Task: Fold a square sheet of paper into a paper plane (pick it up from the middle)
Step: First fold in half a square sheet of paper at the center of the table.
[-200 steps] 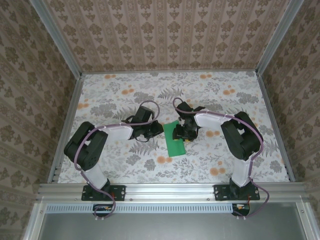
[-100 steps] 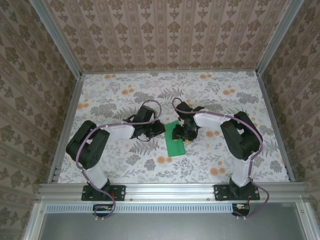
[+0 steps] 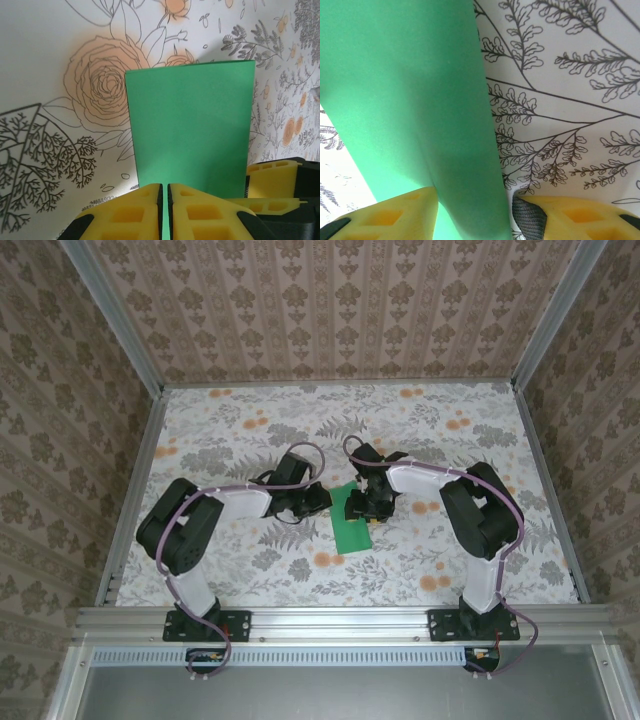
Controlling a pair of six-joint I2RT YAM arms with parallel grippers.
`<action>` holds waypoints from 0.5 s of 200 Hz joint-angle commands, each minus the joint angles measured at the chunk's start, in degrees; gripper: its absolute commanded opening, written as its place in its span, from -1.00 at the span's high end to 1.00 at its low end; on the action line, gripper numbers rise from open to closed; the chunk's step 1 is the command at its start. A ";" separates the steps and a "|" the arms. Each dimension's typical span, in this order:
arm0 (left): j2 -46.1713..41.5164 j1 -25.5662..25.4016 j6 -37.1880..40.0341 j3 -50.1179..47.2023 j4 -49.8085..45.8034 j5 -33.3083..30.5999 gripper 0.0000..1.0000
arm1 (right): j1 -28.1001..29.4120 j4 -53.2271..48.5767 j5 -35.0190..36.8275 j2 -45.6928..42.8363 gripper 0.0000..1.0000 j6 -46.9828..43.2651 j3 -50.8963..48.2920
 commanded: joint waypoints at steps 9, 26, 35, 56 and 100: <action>1.09 -0.67 0.01 2.04 0.81 1.38 0.71 | 2.47 5.70 4.40 15.71 -0.06 -1.83 -6.32; 1.09 -0.81 0.10 2.25 0.75 1.43 0.71 | 2.47 5.71 4.36 15.71 -0.07 -1.55 -6.23; 1.16 -0.80 0.10 2.41 0.74 1.41 0.71 | 2.53 5.75 4.22 15.80 -0.07 -1.38 -6.12; 1.49 -0.97 0.01 2.56 0.76 1.67 0.71 | 2.56 5.85 4.25 15.99 -0.07 -1.30 -6.09; 2.80 -1.50 0.08 3.50 0.54 2.65 0.76 | 2.55 5.85 4.25 16.06 -0.06 -1.29 -6.22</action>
